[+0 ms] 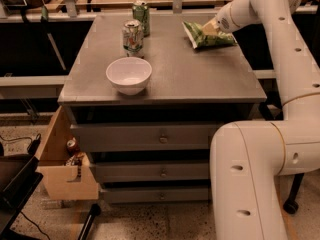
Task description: Move green jalapeno chip bag near white bowl
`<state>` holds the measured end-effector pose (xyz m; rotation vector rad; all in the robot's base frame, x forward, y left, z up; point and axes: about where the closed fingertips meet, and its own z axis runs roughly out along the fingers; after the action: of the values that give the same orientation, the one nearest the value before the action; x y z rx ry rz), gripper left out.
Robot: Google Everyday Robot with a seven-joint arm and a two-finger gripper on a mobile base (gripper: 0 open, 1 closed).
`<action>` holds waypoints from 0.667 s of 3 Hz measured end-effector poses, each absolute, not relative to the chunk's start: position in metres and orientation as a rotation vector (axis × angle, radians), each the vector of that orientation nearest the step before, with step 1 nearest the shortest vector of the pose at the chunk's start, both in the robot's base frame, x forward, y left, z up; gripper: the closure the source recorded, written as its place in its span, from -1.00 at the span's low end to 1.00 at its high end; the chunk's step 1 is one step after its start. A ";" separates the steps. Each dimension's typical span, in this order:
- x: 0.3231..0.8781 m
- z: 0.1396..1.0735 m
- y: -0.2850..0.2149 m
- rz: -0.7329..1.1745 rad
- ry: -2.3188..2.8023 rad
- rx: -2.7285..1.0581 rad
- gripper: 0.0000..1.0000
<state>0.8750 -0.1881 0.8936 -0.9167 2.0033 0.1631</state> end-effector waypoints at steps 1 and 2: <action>0.872 0.912 -0.197 0.116 2.006 -0.899 1.00; 0.859 0.960 -0.221 -0.006 2.010 -0.856 1.00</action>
Offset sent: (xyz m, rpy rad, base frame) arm -0.0573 -0.0632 0.1386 -0.1697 -0.1331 -0.2209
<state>0.8590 -0.2208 0.9599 -0.8559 2.0099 -0.0055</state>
